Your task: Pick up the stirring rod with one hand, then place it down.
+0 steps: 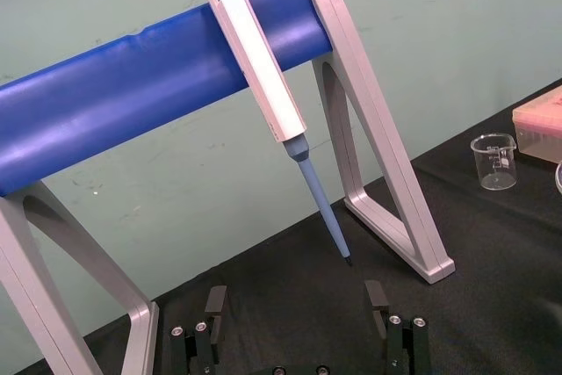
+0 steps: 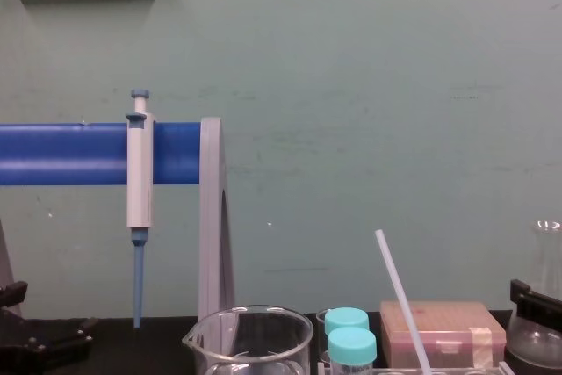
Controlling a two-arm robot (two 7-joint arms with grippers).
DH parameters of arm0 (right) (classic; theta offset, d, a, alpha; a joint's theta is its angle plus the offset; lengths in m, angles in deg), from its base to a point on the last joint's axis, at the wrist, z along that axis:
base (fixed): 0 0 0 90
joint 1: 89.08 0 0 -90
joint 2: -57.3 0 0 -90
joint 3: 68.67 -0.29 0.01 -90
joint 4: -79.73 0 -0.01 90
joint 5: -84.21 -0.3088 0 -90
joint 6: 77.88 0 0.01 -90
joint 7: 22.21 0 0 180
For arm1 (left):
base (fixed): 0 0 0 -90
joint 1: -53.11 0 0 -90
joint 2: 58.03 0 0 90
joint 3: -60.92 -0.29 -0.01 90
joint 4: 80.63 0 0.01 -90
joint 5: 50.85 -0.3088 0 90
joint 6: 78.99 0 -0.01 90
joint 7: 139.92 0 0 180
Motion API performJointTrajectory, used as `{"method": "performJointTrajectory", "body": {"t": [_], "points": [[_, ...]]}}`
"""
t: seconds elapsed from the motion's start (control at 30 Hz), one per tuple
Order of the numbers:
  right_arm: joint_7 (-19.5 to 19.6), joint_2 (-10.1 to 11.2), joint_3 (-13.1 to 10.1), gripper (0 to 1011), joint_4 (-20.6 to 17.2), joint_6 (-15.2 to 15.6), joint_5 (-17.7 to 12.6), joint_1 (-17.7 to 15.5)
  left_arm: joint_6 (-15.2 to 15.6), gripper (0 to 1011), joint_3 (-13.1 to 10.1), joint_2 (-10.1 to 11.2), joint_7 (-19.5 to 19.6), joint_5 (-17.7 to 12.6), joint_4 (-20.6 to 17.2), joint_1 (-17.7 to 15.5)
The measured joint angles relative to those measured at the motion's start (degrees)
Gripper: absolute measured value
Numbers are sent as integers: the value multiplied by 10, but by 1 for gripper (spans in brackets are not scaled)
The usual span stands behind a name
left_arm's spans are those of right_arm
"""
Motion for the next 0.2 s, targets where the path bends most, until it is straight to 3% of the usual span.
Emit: {"method": "performJointTrajectory", "body": {"t": [0.2], "points": [[-1, 0, 0, 1003, 0, -1, 0, 0, 0, 1000, 0, 0, 0, 0, 0, 0]]}}
